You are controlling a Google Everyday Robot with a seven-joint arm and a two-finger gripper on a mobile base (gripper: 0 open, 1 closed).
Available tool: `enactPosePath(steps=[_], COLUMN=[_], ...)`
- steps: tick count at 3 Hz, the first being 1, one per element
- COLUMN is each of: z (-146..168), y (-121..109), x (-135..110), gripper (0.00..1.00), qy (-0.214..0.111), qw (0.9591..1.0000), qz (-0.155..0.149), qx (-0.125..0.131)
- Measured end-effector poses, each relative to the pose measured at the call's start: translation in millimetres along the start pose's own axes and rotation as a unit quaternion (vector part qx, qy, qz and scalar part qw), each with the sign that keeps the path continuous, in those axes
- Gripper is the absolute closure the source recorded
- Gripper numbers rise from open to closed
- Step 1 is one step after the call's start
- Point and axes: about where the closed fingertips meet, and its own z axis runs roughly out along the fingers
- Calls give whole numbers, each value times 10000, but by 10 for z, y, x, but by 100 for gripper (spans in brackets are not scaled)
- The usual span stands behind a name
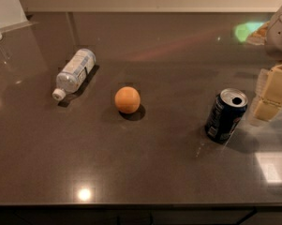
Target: Move orange near pepsi can
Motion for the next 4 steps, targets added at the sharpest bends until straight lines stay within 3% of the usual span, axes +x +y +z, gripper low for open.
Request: enactPosePath(steps=[2,4], z=[147,590], y=[-125,-231], x=[-358,-895], gripper=[0,0], qy=[-102,-234], qw=[9998,9980], qz=[-131,-377], qx=[-77,-450])
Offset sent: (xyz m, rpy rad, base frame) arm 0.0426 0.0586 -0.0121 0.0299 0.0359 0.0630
